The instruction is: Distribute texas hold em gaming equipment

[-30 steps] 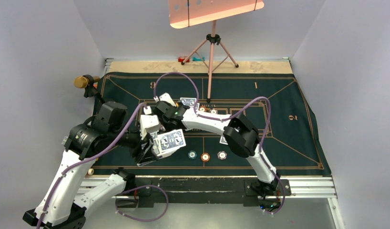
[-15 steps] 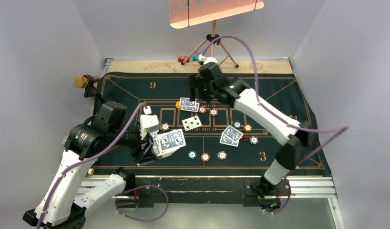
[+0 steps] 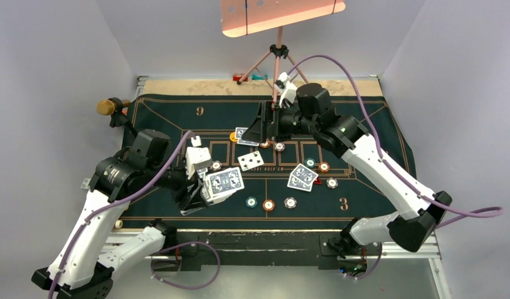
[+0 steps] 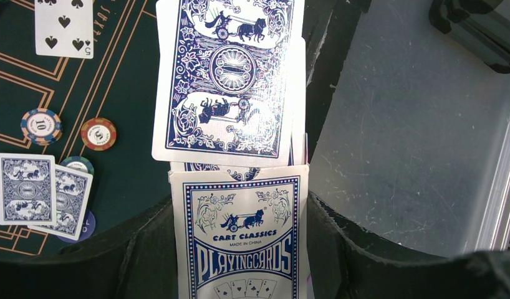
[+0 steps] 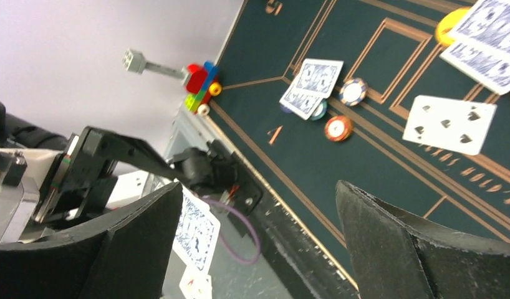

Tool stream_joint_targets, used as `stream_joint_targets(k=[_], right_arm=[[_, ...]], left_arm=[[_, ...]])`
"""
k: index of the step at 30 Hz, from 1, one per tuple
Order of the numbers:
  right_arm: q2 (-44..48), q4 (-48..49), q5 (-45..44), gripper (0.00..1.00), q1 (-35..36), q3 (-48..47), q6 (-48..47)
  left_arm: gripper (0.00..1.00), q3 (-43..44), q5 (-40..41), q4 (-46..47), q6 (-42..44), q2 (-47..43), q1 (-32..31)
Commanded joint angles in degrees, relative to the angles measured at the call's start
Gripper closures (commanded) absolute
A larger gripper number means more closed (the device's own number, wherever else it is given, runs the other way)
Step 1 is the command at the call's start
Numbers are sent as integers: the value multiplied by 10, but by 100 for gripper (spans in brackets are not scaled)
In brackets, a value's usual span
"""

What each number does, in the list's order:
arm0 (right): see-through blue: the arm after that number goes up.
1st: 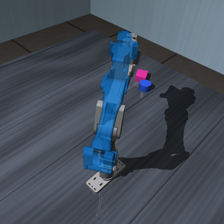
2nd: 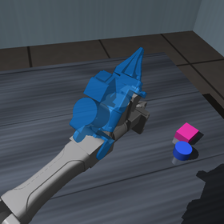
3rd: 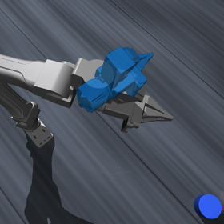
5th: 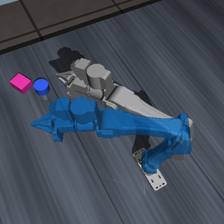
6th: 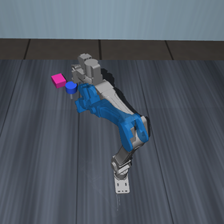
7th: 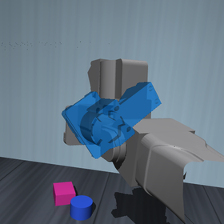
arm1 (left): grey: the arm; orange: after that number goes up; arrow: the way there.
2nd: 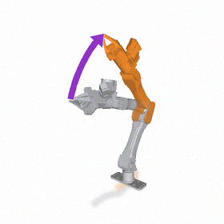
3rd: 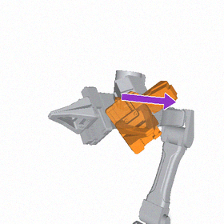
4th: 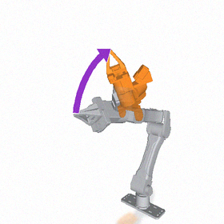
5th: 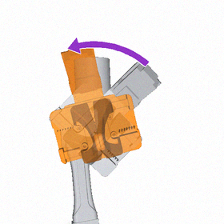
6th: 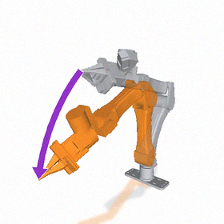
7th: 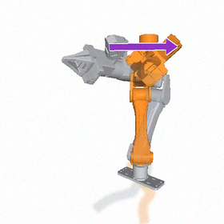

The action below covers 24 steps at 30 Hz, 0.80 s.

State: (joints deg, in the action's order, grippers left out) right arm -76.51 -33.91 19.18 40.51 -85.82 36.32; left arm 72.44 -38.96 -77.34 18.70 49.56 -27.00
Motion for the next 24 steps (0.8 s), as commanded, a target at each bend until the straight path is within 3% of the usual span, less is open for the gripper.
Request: stream_joint_targets(k=[1,10,24], right_arm=[[-9,52,101,2,22,32,49],[-35,82,120,2,78,65,78],[-53,145,130,2,109,112,110]], left_arm=[[96,21,-5,19,9,4,4],[97,29,14,36,-5,11,4],[98,30,33,50,-19,14,4]])
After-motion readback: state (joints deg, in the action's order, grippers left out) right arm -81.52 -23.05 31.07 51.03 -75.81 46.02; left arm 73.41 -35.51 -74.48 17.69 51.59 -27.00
